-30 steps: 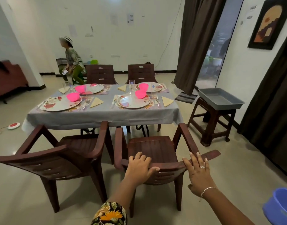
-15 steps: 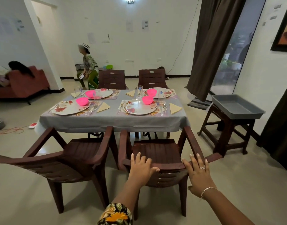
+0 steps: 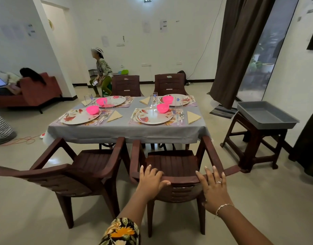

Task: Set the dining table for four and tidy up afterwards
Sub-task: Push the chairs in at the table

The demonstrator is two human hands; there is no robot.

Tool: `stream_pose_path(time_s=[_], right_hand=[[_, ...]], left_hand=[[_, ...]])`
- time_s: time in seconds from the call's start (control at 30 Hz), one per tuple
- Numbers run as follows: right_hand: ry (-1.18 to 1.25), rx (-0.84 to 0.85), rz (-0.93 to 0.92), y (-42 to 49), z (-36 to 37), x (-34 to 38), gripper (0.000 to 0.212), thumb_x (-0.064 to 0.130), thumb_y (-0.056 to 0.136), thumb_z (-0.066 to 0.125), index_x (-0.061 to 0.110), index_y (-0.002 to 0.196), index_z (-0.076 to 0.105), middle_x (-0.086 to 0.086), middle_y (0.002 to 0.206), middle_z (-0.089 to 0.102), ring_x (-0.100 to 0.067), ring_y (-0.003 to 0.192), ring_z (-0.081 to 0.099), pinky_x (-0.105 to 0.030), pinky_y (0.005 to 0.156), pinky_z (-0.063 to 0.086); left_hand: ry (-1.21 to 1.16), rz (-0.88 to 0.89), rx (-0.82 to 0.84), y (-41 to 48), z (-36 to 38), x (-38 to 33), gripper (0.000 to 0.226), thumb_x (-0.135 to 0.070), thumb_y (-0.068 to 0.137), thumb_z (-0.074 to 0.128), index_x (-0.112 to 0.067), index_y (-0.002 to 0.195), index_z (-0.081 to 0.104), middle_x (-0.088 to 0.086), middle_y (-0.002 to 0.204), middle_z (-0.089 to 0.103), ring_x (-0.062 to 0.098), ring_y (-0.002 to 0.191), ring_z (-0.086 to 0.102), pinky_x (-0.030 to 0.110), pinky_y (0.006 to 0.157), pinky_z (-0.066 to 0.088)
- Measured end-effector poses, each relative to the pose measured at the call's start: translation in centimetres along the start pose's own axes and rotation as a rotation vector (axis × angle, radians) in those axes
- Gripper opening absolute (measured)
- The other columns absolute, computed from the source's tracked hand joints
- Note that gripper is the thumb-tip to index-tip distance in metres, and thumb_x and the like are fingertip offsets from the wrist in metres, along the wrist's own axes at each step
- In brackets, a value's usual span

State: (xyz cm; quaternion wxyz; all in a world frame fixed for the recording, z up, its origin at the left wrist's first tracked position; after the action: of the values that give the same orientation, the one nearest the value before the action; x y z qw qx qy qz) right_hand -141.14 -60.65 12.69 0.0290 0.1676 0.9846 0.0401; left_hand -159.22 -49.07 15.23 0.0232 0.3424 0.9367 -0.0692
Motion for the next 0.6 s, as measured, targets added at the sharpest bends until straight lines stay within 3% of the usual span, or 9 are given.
stream_pose_path(time_s=[0.03,0.1,0.17,0.27,0.33,0.4,0.5,0.53,0.6], right_hand=[[0.009,0.069,0.032,-0.2,-0.2,0.0,0.126,0.038,0.023,0.089,0.023,0.137,0.035,-0.019,0.137,0.046,-0.04,0.132,0.018,-0.052,0.108,0.002],[0.0,0.074,0.051,-0.6,-0.8,0.0,0.108,0.037,0.064,0.077,0.029,0.148,0.01,-0.015,0.155,0.011,-0.038,0.141,-0.009,-0.05,0.107,-0.019],[-0.034,0.06,0.023,-0.6,-1.0,-0.1,0.096,0.033,0.08,0.064,0.031,0.147,-0.004,-0.01,0.156,-0.007,-0.035,0.141,-0.016,-0.047,0.103,-0.022],[-0.003,0.001,-0.018,-1.4,-1.9,0.0,0.098,0.032,0.073,0.072,0.029,0.148,0.01,-0.013,0.155,0.011,-0.035,0.143,0.003,-0.048,0.108,-0.007],[-0.016,-0.024,-0.028,-1.8,-1.8,-0.5,0.114,0.031,0.037,0.09,0.023,0.139,0.041,-0.018,0.138,0.047,-0.038,0.13,0.04,-0.05,0.104,0.027],[0.001,-0.112,-0.03,-2.7,-1.5,-1.2,0.118,0.021,0.017,0.091,0.02,0.128,0.052,-0.017,0.123,0.06,-0.037,0.115,0.056,-0.046,0.092,0.042],[0.05,-0.149,-0.026,-5.1,-0.9,-2.3,0.104,0.009,0.026,0.087,0.019,0.124,0.053,-0.018,0.124,0.058,-0.037,0.113,0.057,-0.044,0.089,0.047],[0.063,-0.136,-0.005,-6.0,-0.5,-3.0,0.101,0.005,0.028,0.086,0.019,0.123,0.053,-0.019,0.123,0.058,-0.037,0.112,0.058,-0.043,0.087,0.049],[0.091,-0.105,0.037,-7.6,0.2,-4.5,0.099,0.0,0.03,0.082,0.021,0.121,0.049,-0.018,0.121,0.059,-0.035,0.109,0.06,-0.041,0.083,0.053]], left_hand=[[-0.001,-0.004,0.002,0.0,0.0,0.0,0.059,-0.057,0.095,0.025,-0.023,0.142,0.034,0.002,0.152,0.029,0.026,0.146,0.004,0.049,0.115,-0.01],[-0.009,-0.02,0.01,-0.1,-0.1,-0.1,0.059,-0.056,0.095,0.024,-0.023,0.142,0.034,0.003,0.152,0.029,0.026,0.146,0.004,0.049,0.115,-0.009],[-0.009,-0.048,0.009,-0.4,-0.1,-0.2,0.058,-0.055,0.096,0.024,-0.022,0.142,0.034,0.004,0.151,0.03,0.026,0.146,0.005,0.05,0.115,-0.007],[0.013,-0.086,-0.043,-1.3,-0.4,-0.9,0.056,-0.052,0.097,0.024,-0.02,0.142,0.033,0.005,0.15,0.032,0.026,0.145,0.01,0.051,0.115,-0.003],[0.035,-0.101,-0.11,-1.7,-0.4,-1.6,0.054,-0.049,0.099,0.024,-0.019,0.142,0.032,0.005,0.148,0.034,0.025,0.144,0.015,0.048,0.116,0.001],[0.033,-0.076,-0.184,-2.1,-0.1,-3.0,0.053,-0.047,0.099,0.03,-0.017,0.142,0.033,0.004,0.147,0.037,0.023,0.142,0.022,0.044,0.118,0.006],[0.021,0.031,-0.346,-3.1,-0.2,-6.3,0.054,-0.049,0.083,0.061,-0.014,0.123,0.059,0.005,0.125,0.061,0.023,0.123,0.053,0.043,0.107,0.036],[0.022,0.106,-0.411,-3.4,-0.2,-7.8,0.048,-0.048,0.079,0.063,-0.015,0.113,0.066,0.003,0.113,0.067,0.022,0.112,0.061,0.043,0.099,0.044],[-0.012,0.234,-0.491,-3.8,-0.4,-10.6,0.044,-0.044,0.08,0.047,-0.014,0.105,0.069,0.003,0.106,0.069,0.022,0.103,0.065,0.045,0.094,0.047]])
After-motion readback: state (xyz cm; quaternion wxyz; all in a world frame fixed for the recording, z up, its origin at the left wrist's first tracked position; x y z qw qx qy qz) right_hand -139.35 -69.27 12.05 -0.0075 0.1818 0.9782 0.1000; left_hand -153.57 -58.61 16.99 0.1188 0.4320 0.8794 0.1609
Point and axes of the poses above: each hand's wrist, its own y-axis towards the middle knuckle, its own z-axis out of the palm, x = y × z, the point moved 6 cm from there along y, towards the middle knuckle
